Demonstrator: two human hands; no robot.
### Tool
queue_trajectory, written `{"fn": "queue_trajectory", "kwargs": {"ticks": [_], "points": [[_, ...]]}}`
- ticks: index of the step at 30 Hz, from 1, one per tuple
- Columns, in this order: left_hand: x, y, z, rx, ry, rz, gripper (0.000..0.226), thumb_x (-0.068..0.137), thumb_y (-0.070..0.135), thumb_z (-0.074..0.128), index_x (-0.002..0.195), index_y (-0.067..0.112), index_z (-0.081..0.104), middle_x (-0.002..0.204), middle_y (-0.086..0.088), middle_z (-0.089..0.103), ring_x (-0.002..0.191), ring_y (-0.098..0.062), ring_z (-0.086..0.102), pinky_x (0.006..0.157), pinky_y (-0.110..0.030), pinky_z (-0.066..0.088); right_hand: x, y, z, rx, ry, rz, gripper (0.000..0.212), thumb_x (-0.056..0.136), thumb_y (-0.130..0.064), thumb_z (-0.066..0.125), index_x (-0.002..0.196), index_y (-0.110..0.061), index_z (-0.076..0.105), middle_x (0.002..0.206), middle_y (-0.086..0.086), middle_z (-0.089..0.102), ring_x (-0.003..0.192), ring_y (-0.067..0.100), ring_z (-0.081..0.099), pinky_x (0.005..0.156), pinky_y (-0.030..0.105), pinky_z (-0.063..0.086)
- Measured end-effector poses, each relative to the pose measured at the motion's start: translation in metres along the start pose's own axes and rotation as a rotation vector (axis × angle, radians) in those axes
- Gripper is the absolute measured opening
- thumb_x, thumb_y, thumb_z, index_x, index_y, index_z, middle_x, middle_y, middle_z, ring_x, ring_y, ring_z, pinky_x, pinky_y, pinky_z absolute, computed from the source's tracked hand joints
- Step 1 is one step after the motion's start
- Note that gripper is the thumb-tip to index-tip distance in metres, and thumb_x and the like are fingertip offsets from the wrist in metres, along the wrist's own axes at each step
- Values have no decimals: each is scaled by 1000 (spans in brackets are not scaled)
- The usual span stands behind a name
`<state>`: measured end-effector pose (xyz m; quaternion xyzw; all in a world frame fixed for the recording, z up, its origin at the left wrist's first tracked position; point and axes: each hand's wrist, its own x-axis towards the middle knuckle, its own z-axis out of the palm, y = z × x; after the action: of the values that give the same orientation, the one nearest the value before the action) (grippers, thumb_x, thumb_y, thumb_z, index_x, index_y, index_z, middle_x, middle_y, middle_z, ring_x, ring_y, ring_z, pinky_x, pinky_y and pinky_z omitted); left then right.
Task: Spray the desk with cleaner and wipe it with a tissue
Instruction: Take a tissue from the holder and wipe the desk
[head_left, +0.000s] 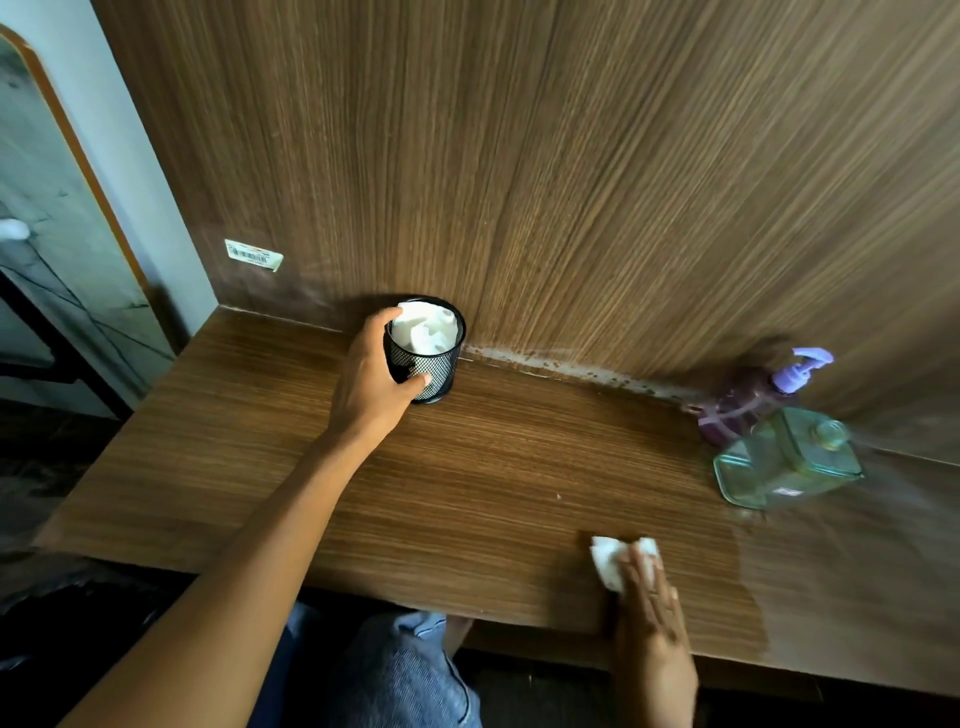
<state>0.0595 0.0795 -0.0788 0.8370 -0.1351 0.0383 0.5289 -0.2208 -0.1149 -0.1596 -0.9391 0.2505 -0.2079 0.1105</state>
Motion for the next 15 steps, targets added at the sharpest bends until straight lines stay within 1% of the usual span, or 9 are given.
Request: {"fn": "queue_trajectory", "kwargs": {"ticks": [1, 2, 3, 5, 7, 8, 10, 13, 15], "points": [[-3, 2, 1, 11, -6, 1, 75, 68, 5, 77, 131, 19, 38, 139, -3, 44, 124, -26, 46, 101, -44, 43, -1, 0, -2, -14, 49, 131, 46, 83, -4, 33, 121, -6, 58, 126, 25, 58, 120, 37, 54, 96, 46, 45], [-5, 2, 2, 16, -10, 3, 75, 69, 4, 76, 131, 19, 38, 140, -5, 42, 125, -27, 45, 101, -45, 43, -2, -8, 1, -16, 78, 221, 45, 82, -5, 31, 115, 0, 62, 121, 27, 61, 114, 44, 57, 92, 50, 47], [-6, 2, 3, 14, -11, 6, 75, 69, 4, 75, 132, 18, 38, 140, -6, 41, 125, -28, 44, 102, -46, 42, -3, -18, 6, -23, 108, 243, 45, 81, -6, 31, 110, 3, 64, 117, 29, 62, 109, 48, 58, 92, 48, 46], [-7, 2, 5, -7, -1, 8, 74, 70, 2, 74, 133, 16, 37, 141, -7, 40, 127, -29, 43, 104, -46, 41, -8, -47, 20, -40, 127, 202, 44, 79, -3, 32, 105, 4, 67, 114, 27, 64, 105, 47, 60, 97, 41, 35], [-8, 2, 7, -16, 9, 3, 75, 70, 0, 73, 133, 14, 36, 142, -8, 39, 129, -28, 41, 106, -46, 39, -6, -78, 31, -27, 84, 101, 46, 78, -1, 33, 108, 2, 66, 119, 22, 64, 114, 38, 58, 106, 31, 26], [-8, 2, 8, -17, 13, 4, 75, 70, -1, 73, 133, 14, 36, 143, -9, 39, 130, -28, 40, 107, -46, 38, -3, -91, 33, -8, 48, 80, 47, 78, -1, 34, 112, 1, 65, 123, 19, 62, 121, 33, 54, 109, 28, 21], [-9, 1, 10, -19, 21, 12, 75, 70, -2, 72, 134, 12, 36, 142, -10, 40, 131, -27, 39, 107, -46, 38, 5, -108, 37, -1, -22, 71, 48, 79, -1, 35, 119, 0, 61, 129, 15, 59, 129, 29, 45, 111, 28, 14], [-9, 1, 10, -14, 27, 3, 75, 72, -2, 70, 135, 13, 33, 142, -11, 39, 131, -27, 38, 108, -42, 37, 14, -111, 37, -25, -80, 38, 51, 79, -1, 34, 125, -2, 57, 134, 15, 55, 128, 31, 46, 112, 30, 12], [-11, 3, 9, -26, 31, -46, 74, 75, 0, 68, 136, 15, 30, 143, -12, 38, 130, -27, 39, 104, -35, 38, 14, -103, 36, -49, -84, -51, 53, 78, -1, 34, 127, -2, 55, 136, 15, 53, 129, 30, 44, 112, 30, 12]]}}
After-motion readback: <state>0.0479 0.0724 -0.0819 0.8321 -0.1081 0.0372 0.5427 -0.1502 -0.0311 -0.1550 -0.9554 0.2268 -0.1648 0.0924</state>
